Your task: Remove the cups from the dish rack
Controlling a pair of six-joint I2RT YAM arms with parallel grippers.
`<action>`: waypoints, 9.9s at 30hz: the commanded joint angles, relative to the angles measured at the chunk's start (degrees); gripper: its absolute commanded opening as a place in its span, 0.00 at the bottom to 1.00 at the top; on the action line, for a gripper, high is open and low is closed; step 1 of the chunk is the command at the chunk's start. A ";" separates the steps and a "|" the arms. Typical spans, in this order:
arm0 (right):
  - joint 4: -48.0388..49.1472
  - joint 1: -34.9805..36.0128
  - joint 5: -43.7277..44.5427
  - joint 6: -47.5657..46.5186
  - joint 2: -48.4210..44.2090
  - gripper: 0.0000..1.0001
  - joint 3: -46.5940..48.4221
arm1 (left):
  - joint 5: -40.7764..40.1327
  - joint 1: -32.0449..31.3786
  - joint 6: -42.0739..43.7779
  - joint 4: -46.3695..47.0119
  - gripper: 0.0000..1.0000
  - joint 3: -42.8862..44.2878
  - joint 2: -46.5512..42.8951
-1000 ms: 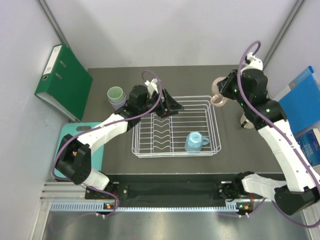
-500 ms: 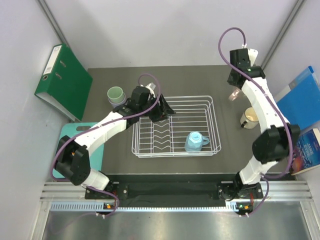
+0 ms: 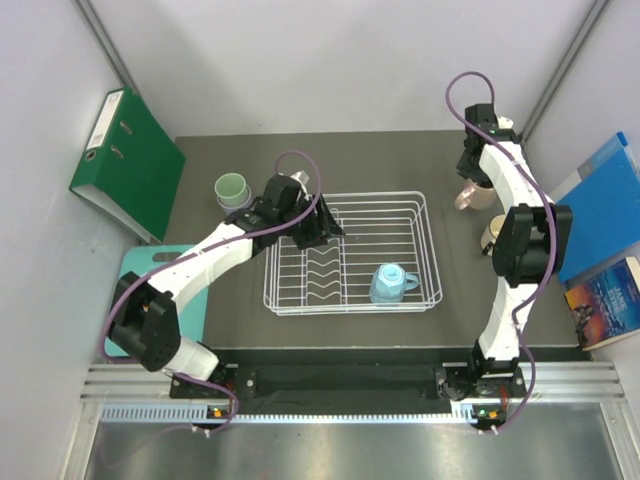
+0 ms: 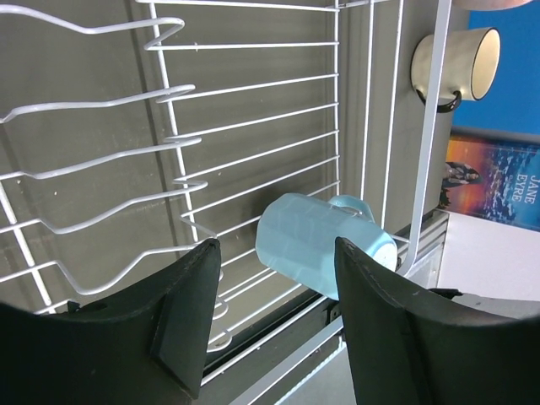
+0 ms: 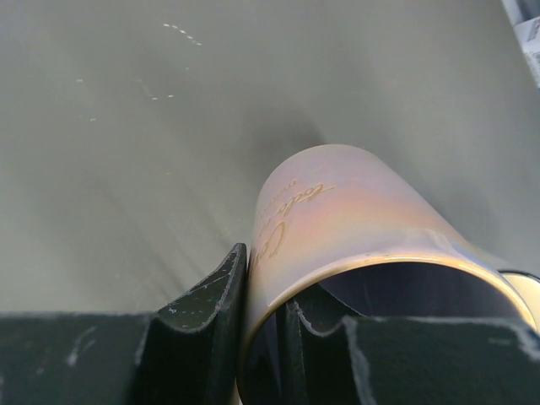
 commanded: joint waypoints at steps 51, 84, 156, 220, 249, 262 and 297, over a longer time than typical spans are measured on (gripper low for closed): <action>23.52 3.39 -22.47 5.52 -40.17 0.69 -24.91 | -18.20 -13.24 15.67 -8.88 0.99 11.39 0.03; 14.82 18.17 -16.76 2.18 -62.52 0.68 -40.31 | -25.62 -29.19 25.88 -3.87 0.99 18.08 12.25; 32.99 17.91 -35.53 12.54 -65.77 0.66 -50.65 | 19.56 -2.30 -28.77 82.02 0.00 -16.46 -2.61; 47.77 25.47 -47.86 16.85 -63.48 0.38 -57.88 | 26.15 1.92 -36.61 87.18 0.00 -10.22 8.30; 39.44 25.55 -35.22 11.41 -65.41 0.00 -53.50 | 27.12 -0.63 -30.47 73.40 0.69 -6.70 9.53; 18.63 25.55 -11.60 4.29 -64.02 0.00 -38.92 | 18.33 6.58 -29.41 56.79 0.99 -8.73 5.31; 11.82 8.52 -4.87 5.69 -40.11 0.00 -44.78 | 12.62 6.05 -4.53 13.18 0.99 -4.15 -4.70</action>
